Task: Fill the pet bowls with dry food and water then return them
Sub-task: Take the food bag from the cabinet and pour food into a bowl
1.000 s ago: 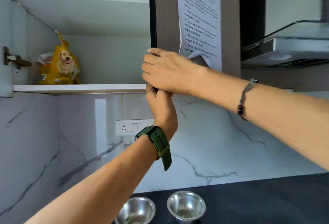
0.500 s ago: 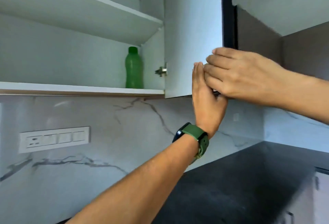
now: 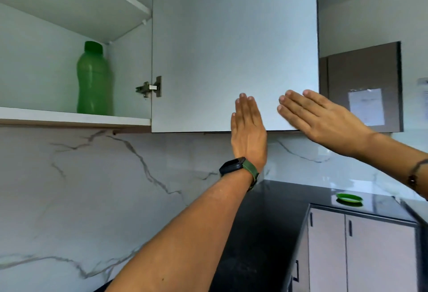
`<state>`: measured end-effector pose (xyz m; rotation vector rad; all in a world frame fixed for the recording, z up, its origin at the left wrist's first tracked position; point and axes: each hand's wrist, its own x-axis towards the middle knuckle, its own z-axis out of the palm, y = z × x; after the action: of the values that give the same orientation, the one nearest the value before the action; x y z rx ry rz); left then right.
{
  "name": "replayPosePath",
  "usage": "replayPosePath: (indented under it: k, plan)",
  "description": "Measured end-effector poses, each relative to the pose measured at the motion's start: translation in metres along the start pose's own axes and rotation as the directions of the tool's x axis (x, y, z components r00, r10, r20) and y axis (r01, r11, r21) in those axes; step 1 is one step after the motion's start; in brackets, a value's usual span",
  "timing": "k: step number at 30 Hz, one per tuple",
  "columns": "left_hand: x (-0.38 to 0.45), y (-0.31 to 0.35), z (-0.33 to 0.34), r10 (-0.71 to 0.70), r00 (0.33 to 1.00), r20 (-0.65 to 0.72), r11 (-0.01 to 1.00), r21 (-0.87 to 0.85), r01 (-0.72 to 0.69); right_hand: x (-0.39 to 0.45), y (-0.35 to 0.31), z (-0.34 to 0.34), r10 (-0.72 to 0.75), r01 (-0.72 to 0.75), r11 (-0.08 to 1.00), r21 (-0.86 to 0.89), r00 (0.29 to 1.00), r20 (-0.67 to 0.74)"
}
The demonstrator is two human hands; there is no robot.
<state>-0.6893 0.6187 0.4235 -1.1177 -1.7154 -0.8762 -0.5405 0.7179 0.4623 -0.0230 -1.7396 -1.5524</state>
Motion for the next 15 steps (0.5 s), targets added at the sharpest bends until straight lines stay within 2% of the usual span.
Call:
replayPosePath:
  k: [10, 13, 15]
  plan:
    - [0.006, -0.024, -0.008, 0.078, 0.989, 0.127, 0.996, 0.033, -0.083, 0.027, -0.03, 0.0, 0.211, -0.208, 0.978, -0.035, 0.959, 0.189]
    - [0.008, -0.03, -0.022, 0.083, 0.977, 0.199, 0.994, 0.054, -0.095, 0.058, -0.056, -0.007, 0.257, -0.281, 0.958, 0.062, 0.932, 0.256]
    - [0.009, -0.043, -0.036, 0.041, 0.973, 0.229, 0.995, 0.077, -0.06, 0.082, -0.072, -0.011, 0.27, -0.314, 0.937, 0.156, 0.93, 0.249]
